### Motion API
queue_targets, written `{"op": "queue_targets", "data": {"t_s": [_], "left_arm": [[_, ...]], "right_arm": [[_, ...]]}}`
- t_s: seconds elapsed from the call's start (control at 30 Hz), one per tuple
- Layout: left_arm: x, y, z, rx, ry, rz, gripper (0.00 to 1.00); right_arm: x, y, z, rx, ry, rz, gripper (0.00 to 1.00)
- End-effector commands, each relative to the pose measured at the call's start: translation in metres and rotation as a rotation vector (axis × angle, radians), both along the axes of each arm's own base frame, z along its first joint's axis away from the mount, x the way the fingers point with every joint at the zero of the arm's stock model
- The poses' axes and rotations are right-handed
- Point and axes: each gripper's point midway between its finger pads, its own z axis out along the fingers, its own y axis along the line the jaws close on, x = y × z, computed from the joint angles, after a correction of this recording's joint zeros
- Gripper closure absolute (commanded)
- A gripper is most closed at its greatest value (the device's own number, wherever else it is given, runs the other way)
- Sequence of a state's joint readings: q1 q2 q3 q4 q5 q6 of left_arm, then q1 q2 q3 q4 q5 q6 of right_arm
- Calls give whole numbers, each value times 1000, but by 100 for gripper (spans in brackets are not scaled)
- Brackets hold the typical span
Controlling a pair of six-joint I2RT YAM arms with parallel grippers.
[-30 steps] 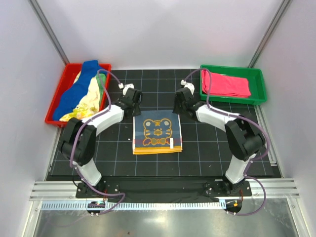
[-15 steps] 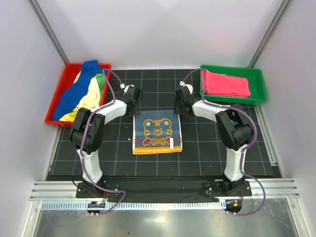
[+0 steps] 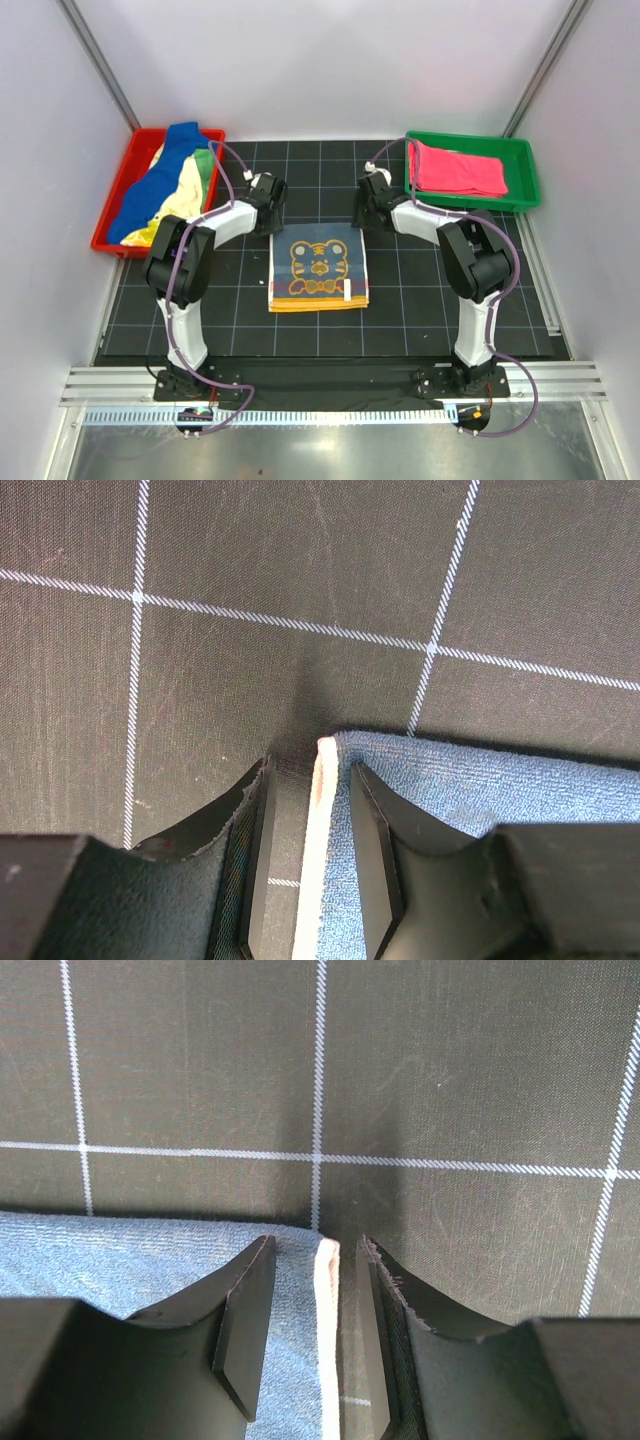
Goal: Fold and stack the towels
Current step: Fold the towel
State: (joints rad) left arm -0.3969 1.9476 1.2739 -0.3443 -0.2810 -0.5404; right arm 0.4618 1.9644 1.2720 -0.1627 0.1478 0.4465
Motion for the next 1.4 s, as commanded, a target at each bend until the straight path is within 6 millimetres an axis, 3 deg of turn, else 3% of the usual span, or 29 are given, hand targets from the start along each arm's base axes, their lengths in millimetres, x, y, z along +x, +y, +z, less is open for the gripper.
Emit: {"op": "queue_targets", "data": {"t_s": [0.0,0.2,0.27,0.5,0.87,1.03,1.37], "left_arm": [[13,-3,6,-21,-32,4,60],[12,-4,-2,-39,-24,14,61],[14,-6,-2,-50,-31,12,66],[22,-15,-6,-124,-38,6,75],[57,-13,22,-158,-177,41,97],[72,-14,36,-192,-238,43,100],[79,-18,34,-223,-232,31,100]], "right_arm": [[16,5,9,58,-36,8,57],[16,7,10,79,-32,15,60],[17,4,10,79,-27,11,63],[21,2,10,130,-18,15,82],[47,3,14,186,-44,29,89],[57,1,19,205,-63,27,89],[63,4,23,217,-56,39,66]]}}
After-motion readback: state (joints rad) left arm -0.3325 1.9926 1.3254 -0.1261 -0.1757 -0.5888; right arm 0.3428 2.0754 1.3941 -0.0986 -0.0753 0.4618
